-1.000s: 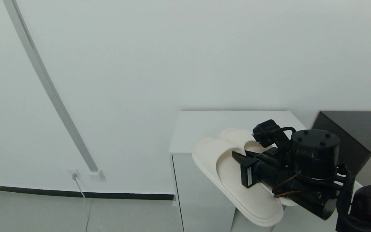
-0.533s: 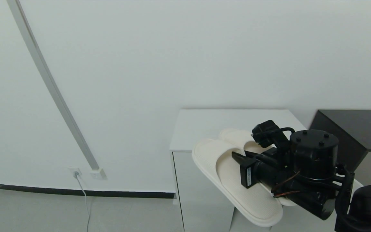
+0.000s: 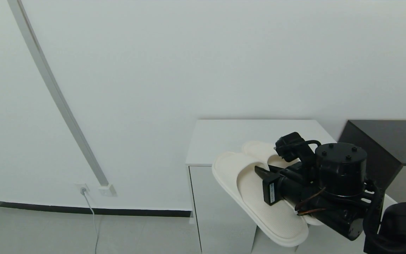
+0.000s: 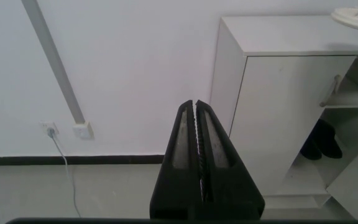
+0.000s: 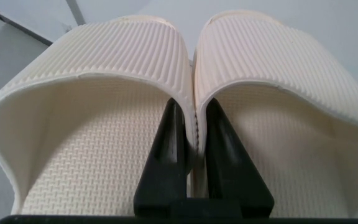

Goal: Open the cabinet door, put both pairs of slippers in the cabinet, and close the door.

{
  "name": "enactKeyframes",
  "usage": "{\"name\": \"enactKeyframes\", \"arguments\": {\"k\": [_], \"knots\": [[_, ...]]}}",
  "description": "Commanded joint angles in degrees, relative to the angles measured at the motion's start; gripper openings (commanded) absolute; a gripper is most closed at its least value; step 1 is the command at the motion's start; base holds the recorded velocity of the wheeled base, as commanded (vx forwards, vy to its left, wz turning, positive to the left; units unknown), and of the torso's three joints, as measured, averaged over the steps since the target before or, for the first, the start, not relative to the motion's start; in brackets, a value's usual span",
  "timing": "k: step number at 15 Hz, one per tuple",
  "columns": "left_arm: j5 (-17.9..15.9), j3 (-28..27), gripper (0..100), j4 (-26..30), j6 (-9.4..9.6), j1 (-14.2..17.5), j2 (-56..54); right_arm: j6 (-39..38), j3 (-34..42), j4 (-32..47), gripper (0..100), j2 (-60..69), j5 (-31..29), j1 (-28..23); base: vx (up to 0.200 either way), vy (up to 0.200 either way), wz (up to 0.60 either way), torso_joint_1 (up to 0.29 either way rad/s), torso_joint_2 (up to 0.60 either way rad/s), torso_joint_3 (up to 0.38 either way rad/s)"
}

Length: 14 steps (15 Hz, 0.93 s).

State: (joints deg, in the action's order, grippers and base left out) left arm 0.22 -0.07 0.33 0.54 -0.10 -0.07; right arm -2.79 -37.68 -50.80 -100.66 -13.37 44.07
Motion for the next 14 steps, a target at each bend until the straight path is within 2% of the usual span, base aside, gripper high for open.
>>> {"name": "enactKeyframes", "arguments": {"k": [1, 4, 14], "knots": [[0.04, -0.01, 0, 0.02, -0.01, 0.01, 0.07, -0.02, -0.11, -0.09, 0, -0.24, 0.1, 0.05, 0.0, 0.0, 0.0, 0.0, 0.0, 0.0], [0.13, 0.07, 0, 0.02, -0.01, 0.01, 0.07, -0.02, -0.02, -0.09, 0, -0.15, 0.1, 0.05, 0.0, 0.0, 0.0, 0.0, 0.0, 0.0], [0.04, -0.01, 0, 0.02, -0.01, 0.01, 0.07, -0.02, 0.24, 0.0, 0, 0.02, 0.01, 0.84, 0.0, -0.2, 0.0, 0.004, 0.0, 0.001]]}}
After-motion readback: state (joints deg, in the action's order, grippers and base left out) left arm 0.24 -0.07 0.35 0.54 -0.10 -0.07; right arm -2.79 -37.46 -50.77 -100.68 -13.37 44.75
